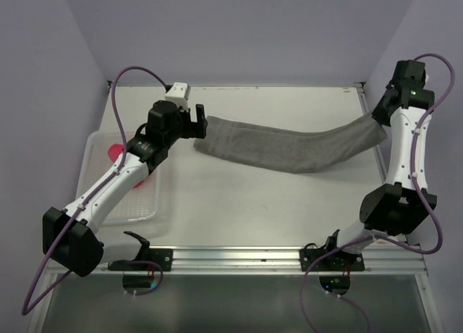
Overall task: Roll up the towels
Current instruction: Fold the towel
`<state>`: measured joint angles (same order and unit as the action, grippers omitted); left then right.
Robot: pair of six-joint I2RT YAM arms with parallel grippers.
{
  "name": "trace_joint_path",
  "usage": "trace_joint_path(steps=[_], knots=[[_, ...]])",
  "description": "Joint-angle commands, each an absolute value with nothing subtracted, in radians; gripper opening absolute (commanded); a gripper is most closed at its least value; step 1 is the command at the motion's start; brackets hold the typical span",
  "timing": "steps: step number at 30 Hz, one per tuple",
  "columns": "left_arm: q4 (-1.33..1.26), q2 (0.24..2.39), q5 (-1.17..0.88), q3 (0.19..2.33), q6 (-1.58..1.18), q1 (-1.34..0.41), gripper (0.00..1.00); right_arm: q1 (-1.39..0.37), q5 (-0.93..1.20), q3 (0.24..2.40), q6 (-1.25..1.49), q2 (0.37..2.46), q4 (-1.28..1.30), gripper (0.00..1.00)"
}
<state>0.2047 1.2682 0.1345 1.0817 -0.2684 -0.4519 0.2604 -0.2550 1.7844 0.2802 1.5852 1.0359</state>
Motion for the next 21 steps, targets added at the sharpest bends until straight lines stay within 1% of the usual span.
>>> trace_joint_path(steps=[1, 5, 9, 10, 13, 21], knots=[[0.164, 1.282, 0.121, 1.078, -0.253, -0.451, 0.96, 0.343, -0.311, 1.779, 0.233, 1.533, 1.057, 0.0], [0.169, 1.295, 0.114, 1.083, -0.255, -0.451, 0.95, 0.36, -0.347, 1.818, 0.201, 1.525, 1.06, 0.0], [0.167, 1.296, 0.109, 1.083, -0.256, -0.451, 0.95, 0.342, -0.177, 1.801, 0.229, 1.513, 1.002, 0.0], [0.167, 1.296, 0.103, 1.083, -0.256, -0.451, 0.95, 0.324, -0.179, 1.793, 0.242, 1.516, 0.991, 0.0], [0.166, 1.299, 0.089, 1.081, -0.259, -0.451, 0.95, 0.18, -0.204, 1.787, 0.247, 1.548, 0.963, 0.0], [0.167, 1.299, 0.06, 1.085, -0.27, -0.451, 0.95, -0.046, -0.21, 1.816, 0.42, 1.69, 0.95, 0.0]])
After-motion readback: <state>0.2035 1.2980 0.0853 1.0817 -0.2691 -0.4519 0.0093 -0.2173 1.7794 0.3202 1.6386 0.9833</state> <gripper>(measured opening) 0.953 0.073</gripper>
